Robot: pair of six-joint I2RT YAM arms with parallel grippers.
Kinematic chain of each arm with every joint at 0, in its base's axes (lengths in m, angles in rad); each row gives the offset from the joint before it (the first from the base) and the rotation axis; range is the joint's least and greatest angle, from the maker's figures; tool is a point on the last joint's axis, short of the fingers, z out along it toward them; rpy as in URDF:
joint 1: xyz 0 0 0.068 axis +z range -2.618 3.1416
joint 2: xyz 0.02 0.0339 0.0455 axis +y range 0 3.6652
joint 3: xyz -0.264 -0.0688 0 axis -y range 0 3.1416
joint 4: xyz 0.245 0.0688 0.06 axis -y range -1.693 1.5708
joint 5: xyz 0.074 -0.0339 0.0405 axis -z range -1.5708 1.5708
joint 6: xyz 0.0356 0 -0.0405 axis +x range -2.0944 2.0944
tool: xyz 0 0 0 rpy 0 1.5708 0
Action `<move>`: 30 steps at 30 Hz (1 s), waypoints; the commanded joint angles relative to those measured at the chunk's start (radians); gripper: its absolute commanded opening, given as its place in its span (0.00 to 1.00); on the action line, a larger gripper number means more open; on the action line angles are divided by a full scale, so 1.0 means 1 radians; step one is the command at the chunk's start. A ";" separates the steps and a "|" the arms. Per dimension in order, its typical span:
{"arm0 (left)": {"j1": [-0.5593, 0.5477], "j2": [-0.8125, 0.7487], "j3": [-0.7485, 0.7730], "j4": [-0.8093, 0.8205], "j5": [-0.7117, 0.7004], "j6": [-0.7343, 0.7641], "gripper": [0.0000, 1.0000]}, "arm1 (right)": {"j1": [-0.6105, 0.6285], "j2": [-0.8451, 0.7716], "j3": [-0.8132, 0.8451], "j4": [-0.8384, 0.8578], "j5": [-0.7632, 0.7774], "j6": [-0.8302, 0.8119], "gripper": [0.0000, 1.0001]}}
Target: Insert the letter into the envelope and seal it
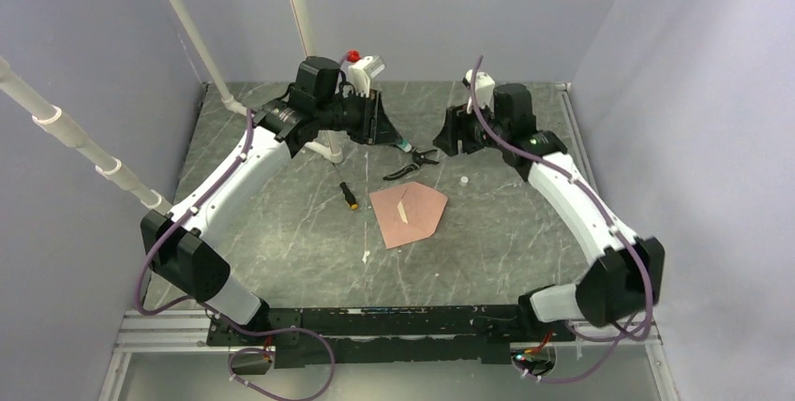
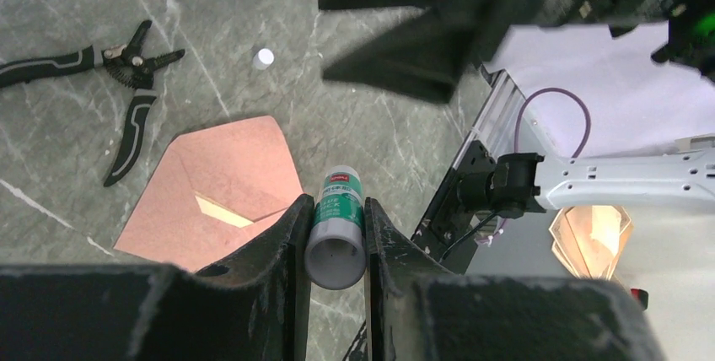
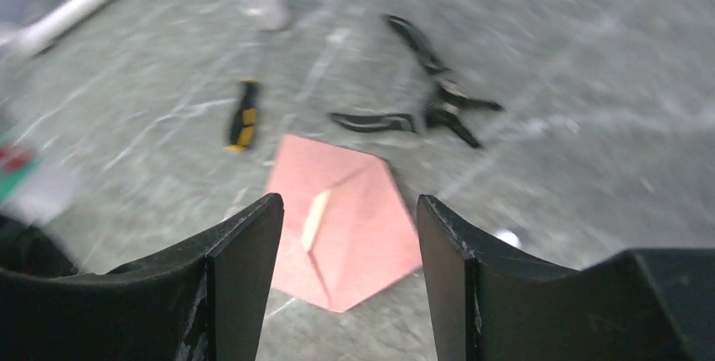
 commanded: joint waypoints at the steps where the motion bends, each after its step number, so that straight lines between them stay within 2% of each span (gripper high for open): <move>1: -0.005 0.015 0.081 0.019 0.063 -0.030 0.02 | 0.034 -0.149 -0.123 0.230 -0.427 -0.113 0.64; 6: -0.005 0.025 0.094 0.043 0.124 -0.064 0.03 | 0.093 -0.212 -0.110 0.231 -0.504 -0.141 0.65; 9: -0.007 0.017 0.083 0.060 0.151 -0.060 0.03 | 0.140 -0.209 -0.072 0.198 -0.450 -0.176 0.65; 13: -0.007 0.006 0.073 0.067 0.174 -0.055 0.02 | 0.176 -0.199 -0.056 0.235 -0.350 -0.176 0.64; 17: -0.007 -0.004 0.063 0.075 0.198 -0.052 0.03 | 0.187 -0.193 -0.041 0.264 -0.335 -0.172 0.58; 21: -0.011 -0.024 0.034 0.100 0.225 -0.048 0.02 | 0.191 -0.201 -0.042 0.295 -0.377 -0.151 0.48; 26: -0.013 -0.029 0.030 0.107 0.222 -0.053 0.06 | 0.194 -0.201 -0.043 0.317 -0.378 -0.127 0.22; 30: -0.013 -0.047 0.033 0.151 0.221 -0.077 0.14 | 0.195 -0.190 -0.035 0.322 -0.370 -0.078 0.06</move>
